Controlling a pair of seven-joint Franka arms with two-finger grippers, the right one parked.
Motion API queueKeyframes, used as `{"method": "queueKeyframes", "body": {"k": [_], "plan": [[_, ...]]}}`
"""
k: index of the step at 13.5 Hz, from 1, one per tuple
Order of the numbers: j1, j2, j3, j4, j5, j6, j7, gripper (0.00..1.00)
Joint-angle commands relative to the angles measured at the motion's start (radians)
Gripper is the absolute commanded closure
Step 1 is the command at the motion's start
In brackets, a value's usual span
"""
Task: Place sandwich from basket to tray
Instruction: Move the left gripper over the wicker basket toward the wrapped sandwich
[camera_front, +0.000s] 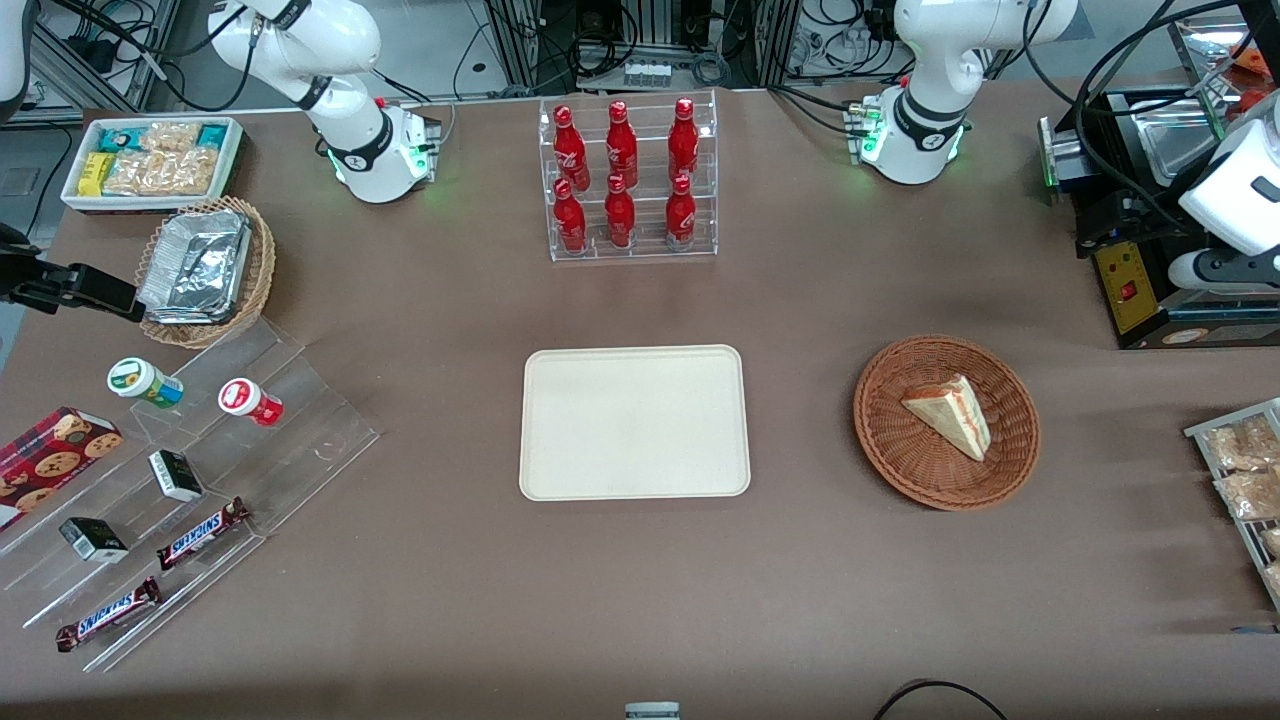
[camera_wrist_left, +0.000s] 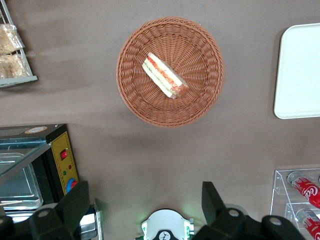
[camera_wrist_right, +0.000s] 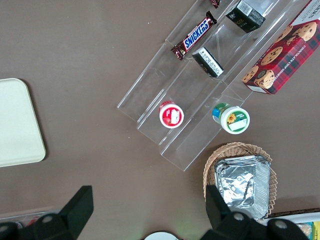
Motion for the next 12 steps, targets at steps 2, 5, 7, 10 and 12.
{"method": "queueKeyframes", "body": {"k": [2, 5, 7, 10, 12], "plan": [[0.004, -0.014, 0.012, 0.016, -0.008, -0.033, -0.008, 0.0], [0.004, 0.089, 0.013, -0.013, 0.01, 0.008, -0.024, 0.0], [0.005, 0.115, 0.019, -0.115, 0.02, 0.142, -0.058, 0.0], [0.002, 0.11, 0.025, -0.297, 0.018, 0.388, -0.225, 0.0], [-0.003, 0.112, 0.024, -0.405, 0.004, 0.54, -0.369, 0.0]]}}
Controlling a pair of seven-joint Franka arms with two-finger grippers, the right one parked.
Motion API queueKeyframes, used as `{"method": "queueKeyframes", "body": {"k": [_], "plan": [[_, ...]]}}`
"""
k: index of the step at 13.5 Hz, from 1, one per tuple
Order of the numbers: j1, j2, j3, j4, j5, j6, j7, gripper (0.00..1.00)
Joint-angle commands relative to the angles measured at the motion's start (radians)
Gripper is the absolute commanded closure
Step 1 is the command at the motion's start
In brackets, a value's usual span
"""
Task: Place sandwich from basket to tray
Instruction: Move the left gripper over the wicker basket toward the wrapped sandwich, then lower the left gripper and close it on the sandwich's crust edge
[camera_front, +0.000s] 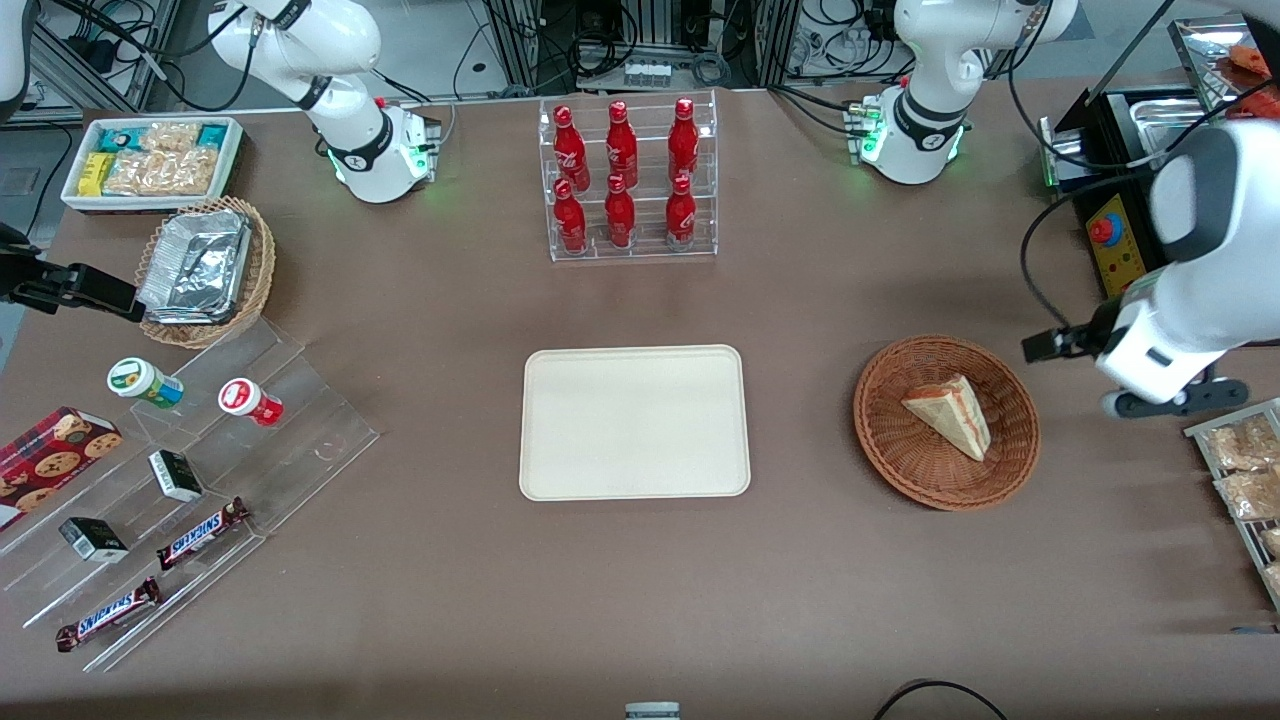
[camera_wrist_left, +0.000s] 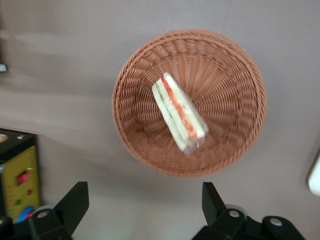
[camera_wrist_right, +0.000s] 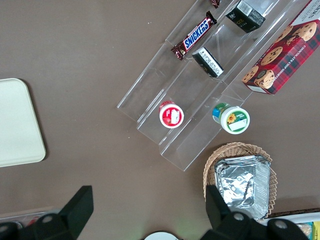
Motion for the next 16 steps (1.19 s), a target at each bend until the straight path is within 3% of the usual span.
{"method": "queueKeyframes", "body": {"k": [1, 3, 6, 16], "plan": [[-0.009, -0.043, -0.001, -0.166, -0.012, 0.19, -0.193, 0.0], [-0.013, -0.055, -0.009, -0.273, -0.024, 0.348, -0.345, 0.0], [-0.013, -0.074, -0.01, -0.407, -0.026, 0.533, -0.395, 0.0], [-0.042, 0.0, -0.013, -0.556, -0.026, 0.843, -0.463, 0.0]]}}
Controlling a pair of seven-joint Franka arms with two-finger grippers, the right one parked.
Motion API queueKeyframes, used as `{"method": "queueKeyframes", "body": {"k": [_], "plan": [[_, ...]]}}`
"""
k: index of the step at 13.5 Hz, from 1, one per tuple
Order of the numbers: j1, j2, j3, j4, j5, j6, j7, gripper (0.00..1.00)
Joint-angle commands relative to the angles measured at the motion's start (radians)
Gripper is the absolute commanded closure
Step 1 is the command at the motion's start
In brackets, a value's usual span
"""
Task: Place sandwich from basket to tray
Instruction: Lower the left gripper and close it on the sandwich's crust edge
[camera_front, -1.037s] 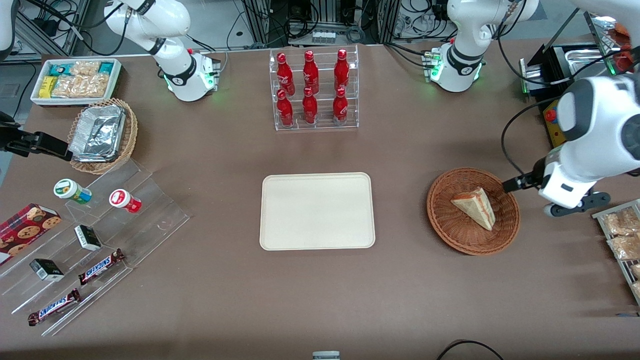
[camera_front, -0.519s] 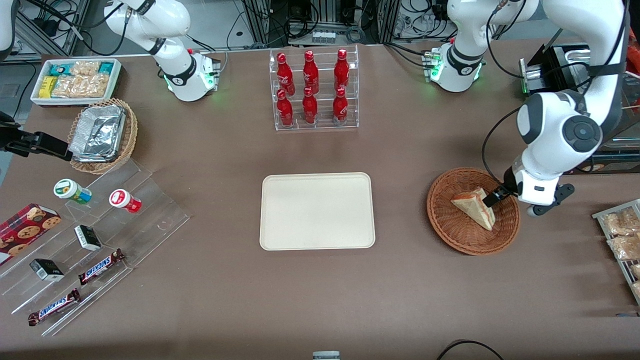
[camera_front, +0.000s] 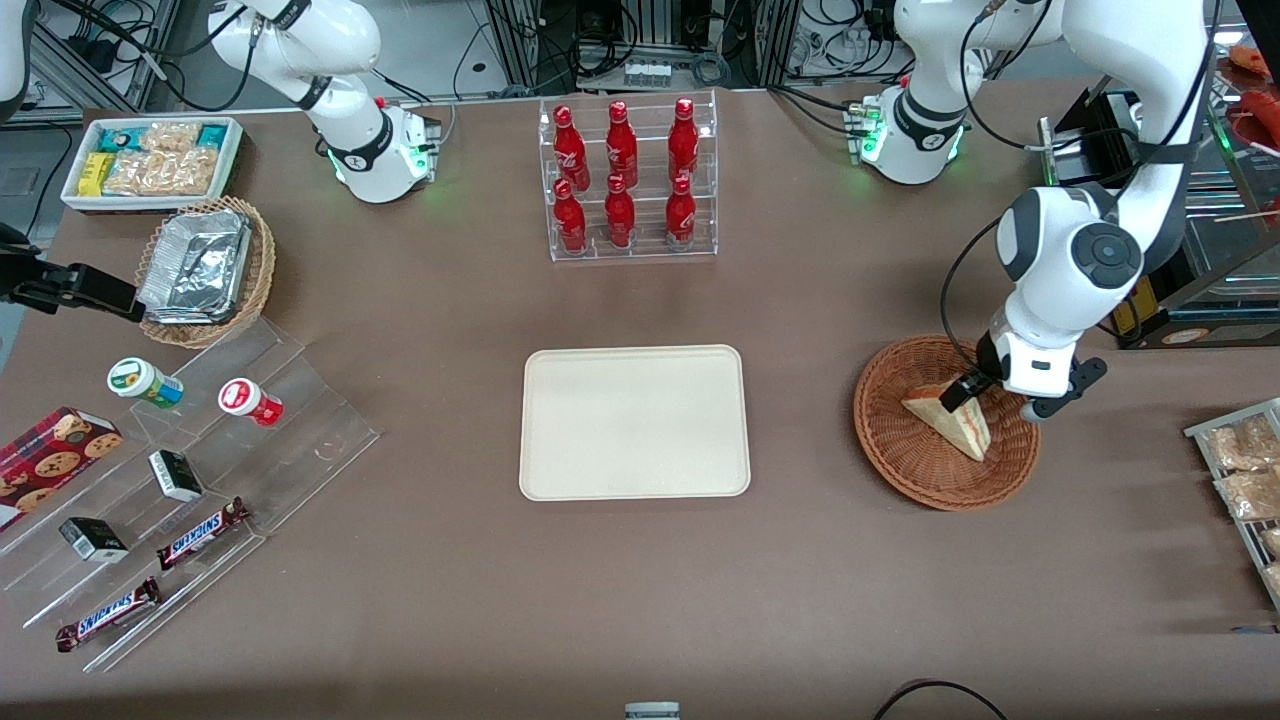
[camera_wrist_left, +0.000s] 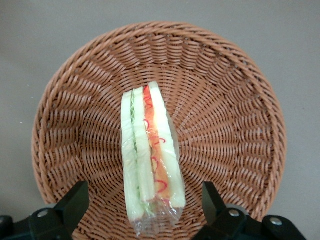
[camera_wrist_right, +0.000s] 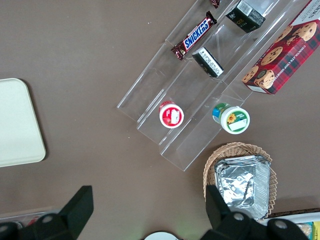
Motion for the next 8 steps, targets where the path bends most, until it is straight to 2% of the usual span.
{"method": "queueKeyframes", "body": {"k": [1, 2, 3, 4, 5, 6, 8], "plan": [[-0.005, 0.031, 0.002, -0.03, -0.009, 0.088, -0.019, 0.01], [-0.005, 0.046, 0.003, -0.032, -0.009, 0.106, -0.035, 0.01], [-0.005, 0.061, 0.002, -0.035, -0.009, 0.129, -0.048, 0.05], [-0.01, 0.071, 0.002, -0.043, -0.009, 0.15, -0.069, 0.26], [-0.021, 0.075, 0.003, -0.043, -0.009, 0.157, -0.092, 0.57], [-0.022, 0.078, 0.003, -0.043, -0.009, 0.157, -0.101, 0.98], [-0.022, 0.062, 0.002, -0.04, -0.009, 0.148, -0.104, 1.0]]}}
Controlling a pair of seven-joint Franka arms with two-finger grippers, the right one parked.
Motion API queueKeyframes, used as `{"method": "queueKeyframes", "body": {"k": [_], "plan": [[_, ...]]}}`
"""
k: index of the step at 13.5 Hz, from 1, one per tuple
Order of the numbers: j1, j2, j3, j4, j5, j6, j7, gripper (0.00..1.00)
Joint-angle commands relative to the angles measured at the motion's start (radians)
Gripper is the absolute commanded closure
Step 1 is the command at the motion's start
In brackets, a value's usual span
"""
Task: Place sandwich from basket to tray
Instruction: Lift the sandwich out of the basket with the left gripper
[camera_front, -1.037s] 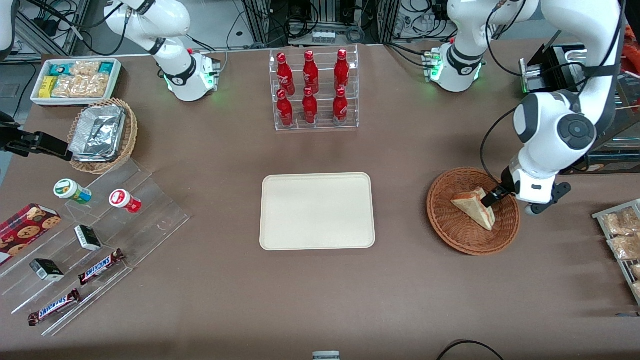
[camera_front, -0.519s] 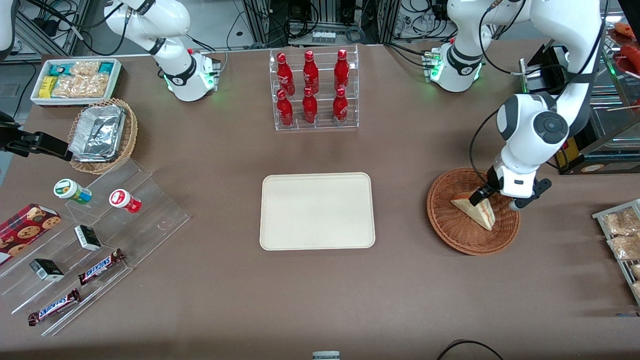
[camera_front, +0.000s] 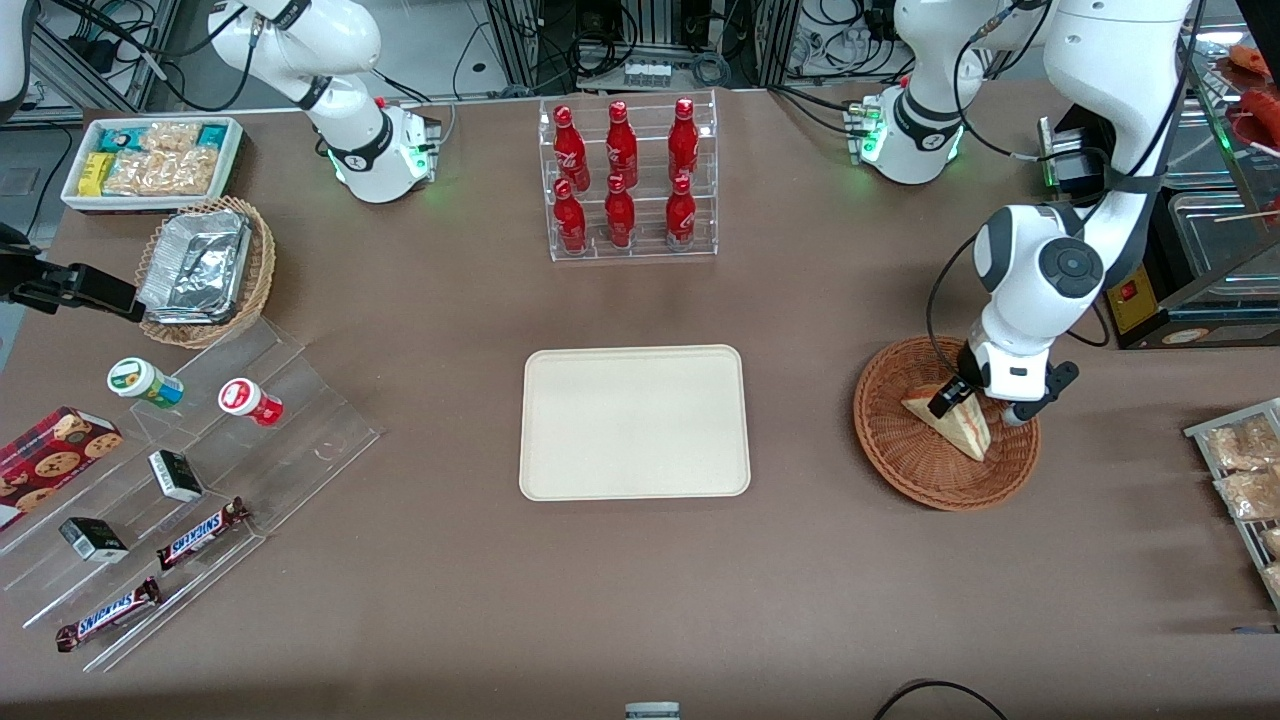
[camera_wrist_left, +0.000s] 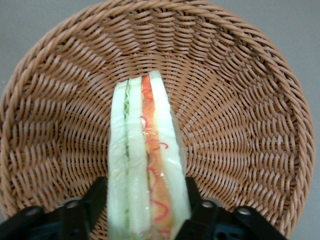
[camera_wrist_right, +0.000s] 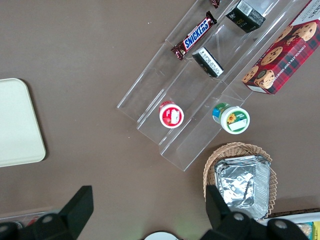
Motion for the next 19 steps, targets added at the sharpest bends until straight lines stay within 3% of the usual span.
{"method": "queueKeyframes", "body": {"k": [1, 5, 7, 9, 12, 14, 18, 19], "plan": [[-0.009, -0.051, 0.002, -0.004, -0.008, -0.007, -0.019, 1.0], [-0.009, -0.212, -0.035, 0.101, 0.007, -0.362, -0.004, 1.0], [-0.009, -0.214, -0.113, 0.274, 0.007, -0.633, -0.007, 1.0], [-0.011, -0.192, -0.211, 0.416, 0.009, -0.782, -0.014, 1.0], [-0.011, -0.123, -0.384, 0.507, 0.015, -0.807, -0.016, 1.0], [-0.048, -0.034, -0.458, 0.56, 0.059, -0.797, -0.025, 1.0], [-0.233, 0.255, -0.458, 0.828, 0.101, -0.797, -0.04, 1.0], [-0.277, 0.323, -0.457, 0.89, 0.163, -0.797, -0.088, 1.0]]}}
